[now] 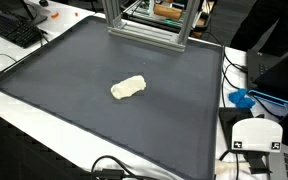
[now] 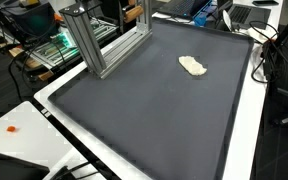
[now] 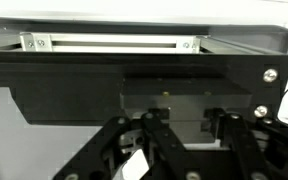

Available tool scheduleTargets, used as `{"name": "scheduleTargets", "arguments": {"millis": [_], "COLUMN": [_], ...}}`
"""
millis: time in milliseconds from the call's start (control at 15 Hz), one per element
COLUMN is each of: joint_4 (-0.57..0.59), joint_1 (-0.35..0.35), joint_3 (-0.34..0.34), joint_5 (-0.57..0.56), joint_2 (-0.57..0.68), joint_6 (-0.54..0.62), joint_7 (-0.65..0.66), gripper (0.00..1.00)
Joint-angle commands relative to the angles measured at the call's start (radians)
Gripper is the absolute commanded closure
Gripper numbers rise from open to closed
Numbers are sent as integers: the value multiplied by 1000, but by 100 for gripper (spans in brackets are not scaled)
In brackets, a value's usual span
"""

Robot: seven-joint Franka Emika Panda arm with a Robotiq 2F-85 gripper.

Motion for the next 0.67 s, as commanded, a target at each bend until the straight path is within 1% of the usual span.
{"name": "scheduleTargets", "arguments": {"millis": [0,467,533,600], "joint_4": [-40,-43,-41,-39], "joint_1": [-4,-6,-6,-8], "joint_3": [10,0,-3,-3], "joint_5": [23,38,39,38], "joint_2": [-41,-37,-35,-34], "joint_6": [25,21,18,20], "joint_7": [-7,-7,-10,-8], "gripper": [78,78,28,27]}}
